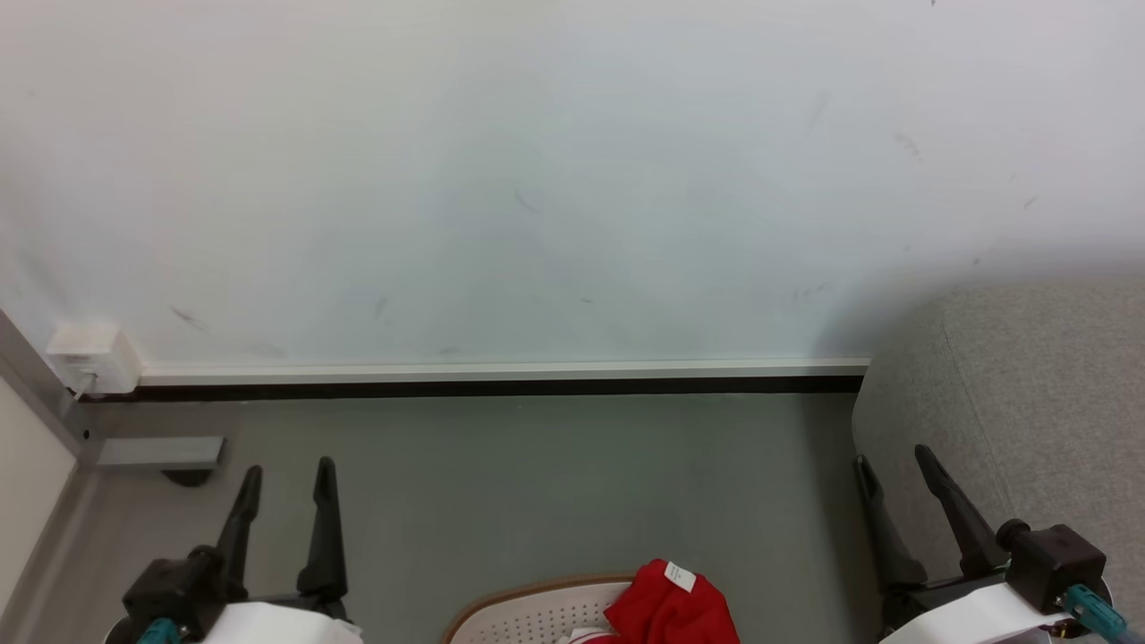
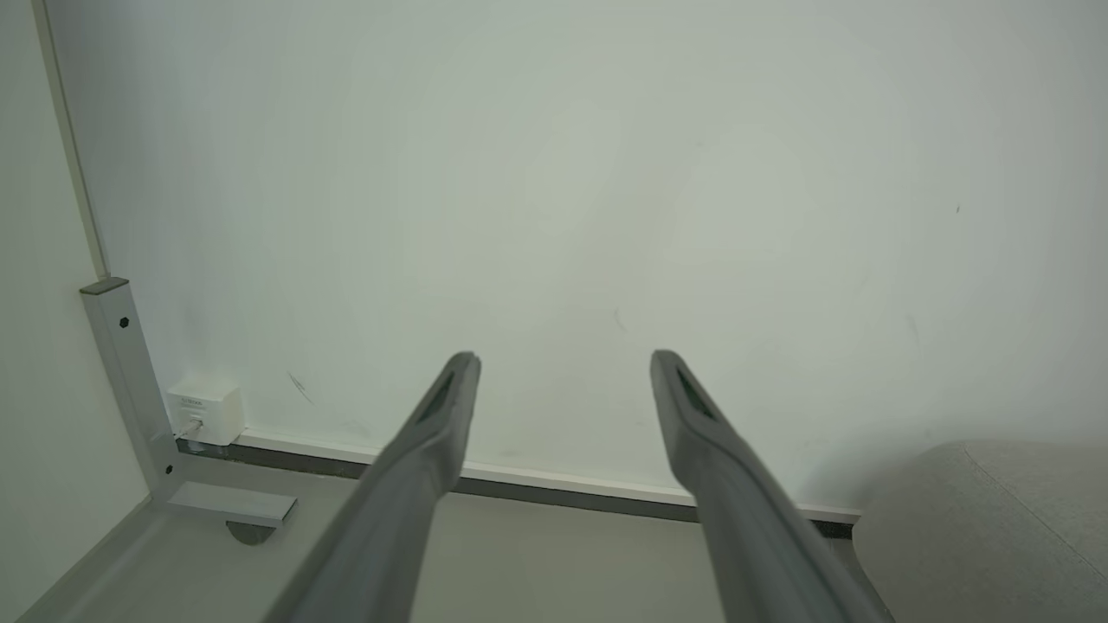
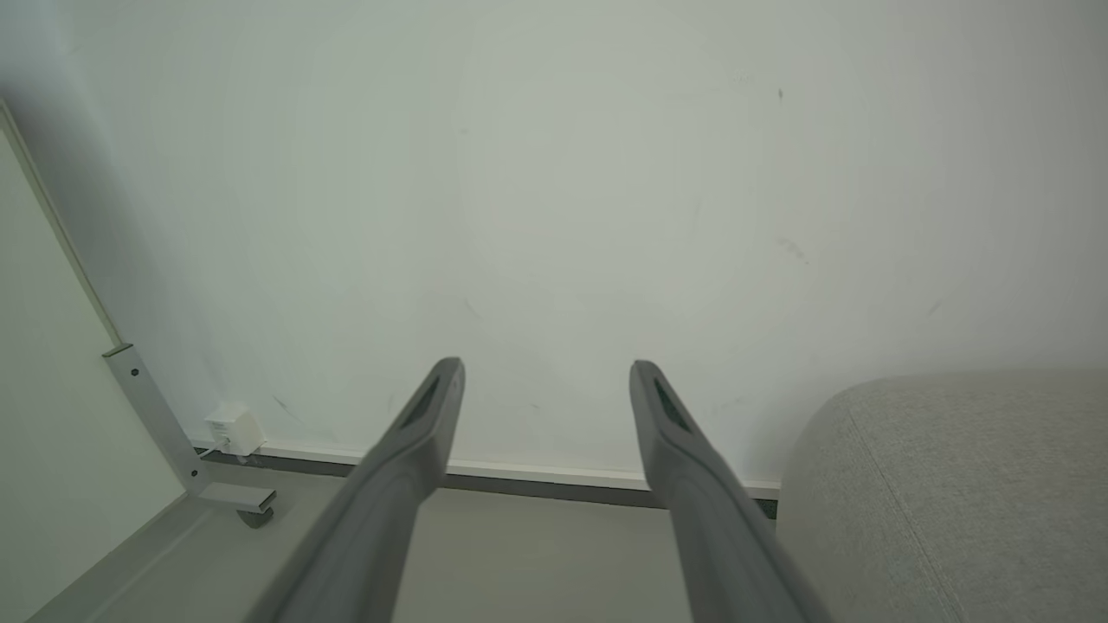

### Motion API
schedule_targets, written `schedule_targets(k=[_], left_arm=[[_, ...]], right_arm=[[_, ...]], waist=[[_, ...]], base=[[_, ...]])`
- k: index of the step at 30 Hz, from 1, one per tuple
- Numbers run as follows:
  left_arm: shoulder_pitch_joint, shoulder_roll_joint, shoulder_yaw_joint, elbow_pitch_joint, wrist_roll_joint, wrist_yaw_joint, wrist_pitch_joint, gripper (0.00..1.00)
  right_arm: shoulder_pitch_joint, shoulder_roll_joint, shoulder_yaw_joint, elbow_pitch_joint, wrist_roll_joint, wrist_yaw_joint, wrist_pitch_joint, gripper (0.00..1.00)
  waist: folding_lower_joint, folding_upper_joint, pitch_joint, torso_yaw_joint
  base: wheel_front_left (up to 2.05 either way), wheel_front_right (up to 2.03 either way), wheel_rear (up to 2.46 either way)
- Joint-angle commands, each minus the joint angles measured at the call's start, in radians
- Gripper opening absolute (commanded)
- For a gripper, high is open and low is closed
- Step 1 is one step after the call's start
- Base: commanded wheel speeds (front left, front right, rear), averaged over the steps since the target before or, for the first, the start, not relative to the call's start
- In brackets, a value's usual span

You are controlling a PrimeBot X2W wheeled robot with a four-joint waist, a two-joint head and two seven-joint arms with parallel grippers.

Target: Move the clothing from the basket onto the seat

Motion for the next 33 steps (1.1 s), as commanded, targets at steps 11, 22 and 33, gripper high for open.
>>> schedule_targets(k=[11, 22, 33], left_arm=[[0.014, 0.008, -0.002, 0.018, 0.099, 0.000, -0.029, 1.00], [0.012, 0.008, -0.006, 0.029, 0.186, -0.001, -0.049, 1.00], [0.013, 0.007, -0.007, 0.032, 0.184, -0.005, -0.047, 1.00]], right_arm=[[-0.011, 0.016, -0.015, -0.010, -0.090, -0.002, -0.011, 1.00], [-0.016, 0.029, -0.016, -0.002, -0.169, -0.002, -0.018, 1.00], [-0.018, 0.026, -0.006, 0.002, -0.164, -0.002, -0.017, 1.00]], waist=[[0.0000, 0.0000, -0.004, -0.006], [-0.0001, 0.0000, -0.005, -0.013], [-0.0001, 0.0000, -0.005, -0.016]], base=[[0.00, 0.00, 0.00], [0.00, 0.00, 0.00], [0.00, 0.00, 0.00]])
